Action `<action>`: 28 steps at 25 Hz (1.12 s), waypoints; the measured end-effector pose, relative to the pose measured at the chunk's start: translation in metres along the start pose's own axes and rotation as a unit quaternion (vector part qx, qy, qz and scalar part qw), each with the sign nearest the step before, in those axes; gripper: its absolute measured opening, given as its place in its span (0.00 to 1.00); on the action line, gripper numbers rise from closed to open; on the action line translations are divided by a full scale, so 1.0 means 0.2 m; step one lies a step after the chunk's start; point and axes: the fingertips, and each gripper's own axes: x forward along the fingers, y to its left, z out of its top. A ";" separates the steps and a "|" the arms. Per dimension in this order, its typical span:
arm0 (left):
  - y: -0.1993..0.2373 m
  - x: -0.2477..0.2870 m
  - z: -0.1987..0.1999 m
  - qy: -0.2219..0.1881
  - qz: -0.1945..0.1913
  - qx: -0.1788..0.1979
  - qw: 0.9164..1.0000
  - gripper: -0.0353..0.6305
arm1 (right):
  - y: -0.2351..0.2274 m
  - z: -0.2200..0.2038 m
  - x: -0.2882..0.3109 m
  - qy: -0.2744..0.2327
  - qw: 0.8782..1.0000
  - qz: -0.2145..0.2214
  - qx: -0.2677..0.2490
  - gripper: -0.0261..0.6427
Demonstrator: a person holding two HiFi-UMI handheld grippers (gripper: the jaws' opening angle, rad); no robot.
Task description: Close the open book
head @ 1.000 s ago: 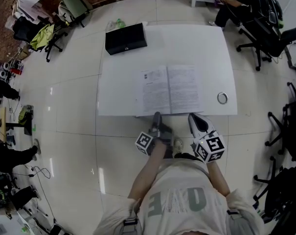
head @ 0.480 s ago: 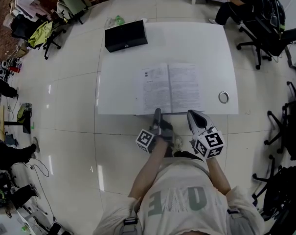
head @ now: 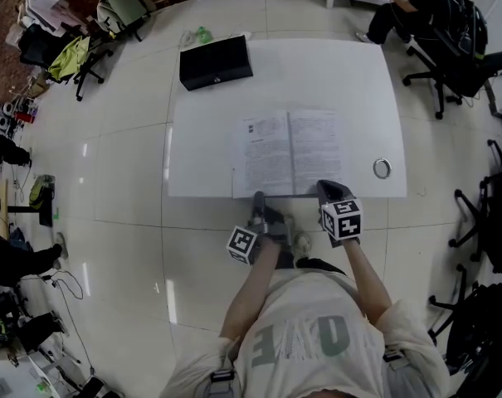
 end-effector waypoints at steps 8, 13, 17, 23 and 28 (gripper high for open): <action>-0.17 0.00 -0.02 0.040 -0.004 0.205 0.978 0.11 | 0.00 -0.15 0.05 0.023 1.000 0.002 0.015 0.05; -0.39 0.01 -0.13 0.074 -0.037 0.409 0.909 0.11 | 0.07 -0.11 0.04 0.009 0.999 0.027 0.019 0.05; -0.47 0.00 -0.30 0.120 -0.066 0.515 0.846 0.12 | 0.18 0.14 -0.13 -0.097 0.991 0.069 0.066 0.05; -0.42 0.00 -0.50 0.175 -0.072 0.567 0.802 0.11 | 0.31 0.41 -0.28 -0.126 0.941 0.197 0.242 0.49; -0.37 0.02 -0.61 0.194 -0.068 0.602 0.772 0.11 | 0.35 0.51 -0.30 -0.108 0.952 0.164 0.234 0.67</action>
